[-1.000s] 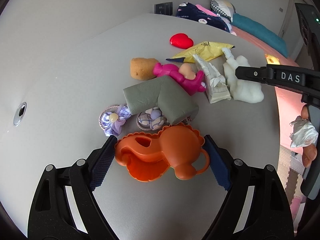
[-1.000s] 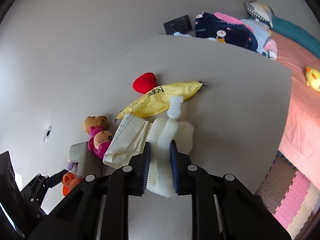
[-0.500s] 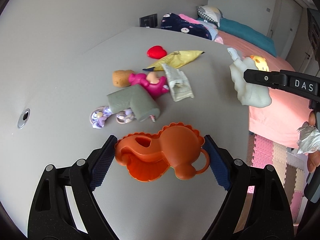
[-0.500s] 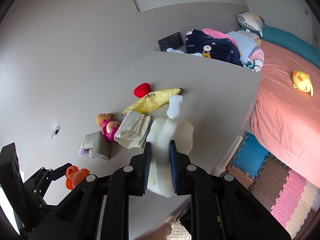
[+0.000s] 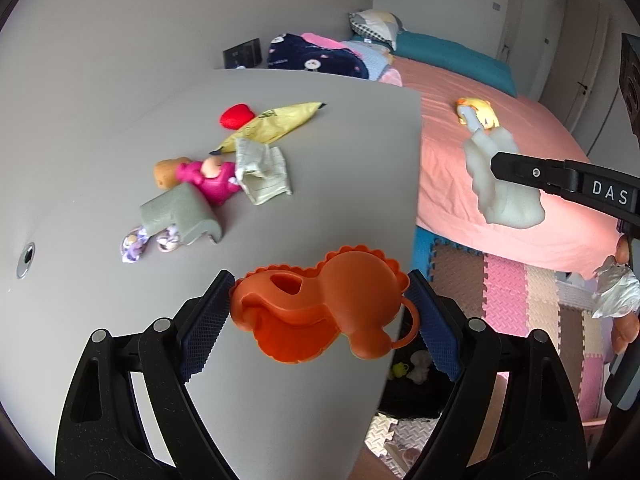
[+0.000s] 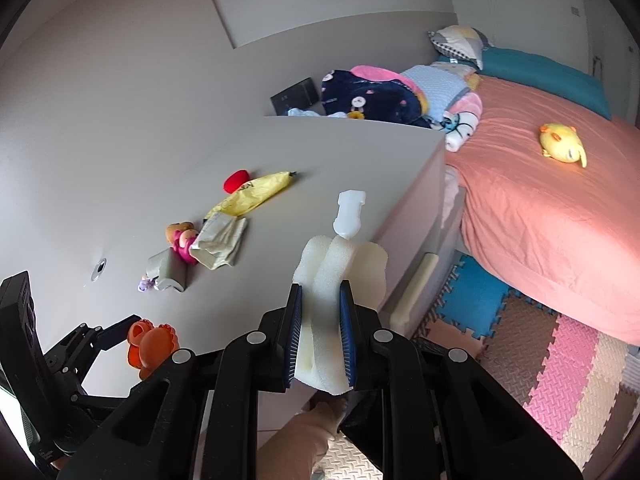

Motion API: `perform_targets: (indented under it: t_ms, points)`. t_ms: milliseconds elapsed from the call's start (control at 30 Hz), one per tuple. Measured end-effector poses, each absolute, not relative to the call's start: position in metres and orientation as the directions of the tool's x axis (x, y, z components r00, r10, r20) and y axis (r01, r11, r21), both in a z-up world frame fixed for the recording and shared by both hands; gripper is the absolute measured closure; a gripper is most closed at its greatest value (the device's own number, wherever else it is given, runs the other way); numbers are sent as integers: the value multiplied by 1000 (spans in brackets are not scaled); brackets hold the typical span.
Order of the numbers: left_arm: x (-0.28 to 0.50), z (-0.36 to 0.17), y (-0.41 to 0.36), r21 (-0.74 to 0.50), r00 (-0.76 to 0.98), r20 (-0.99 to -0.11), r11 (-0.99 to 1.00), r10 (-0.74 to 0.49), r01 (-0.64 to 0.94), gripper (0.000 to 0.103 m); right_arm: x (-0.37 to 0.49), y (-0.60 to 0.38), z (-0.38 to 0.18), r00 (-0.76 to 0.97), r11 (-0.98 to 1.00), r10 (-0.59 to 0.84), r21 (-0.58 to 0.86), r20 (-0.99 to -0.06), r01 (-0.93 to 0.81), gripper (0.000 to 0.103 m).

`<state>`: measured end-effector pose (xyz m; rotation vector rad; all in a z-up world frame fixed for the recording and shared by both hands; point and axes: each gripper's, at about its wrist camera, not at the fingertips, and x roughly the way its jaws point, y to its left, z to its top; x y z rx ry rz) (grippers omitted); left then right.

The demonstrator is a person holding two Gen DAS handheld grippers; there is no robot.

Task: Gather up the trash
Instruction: 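Carry the orange mold and white foam with both tools over the bin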

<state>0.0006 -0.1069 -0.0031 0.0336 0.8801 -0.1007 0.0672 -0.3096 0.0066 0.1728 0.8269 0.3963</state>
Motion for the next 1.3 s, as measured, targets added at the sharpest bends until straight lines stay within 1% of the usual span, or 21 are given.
perform_targets:
  t_ms: [800, 1300]
  points:
    - [-8, -9, -199, -16, 595, -775, 948, -213, 318, 20, 25, -392, 3, 680, 947, 299, 296, -669, -124, 83]
    - [-11, -21, -242, -17, 542, -796, 904, -271, 427, 20, 12, -427, -14, 681, 955, 232, 295, -694, -25, 83]
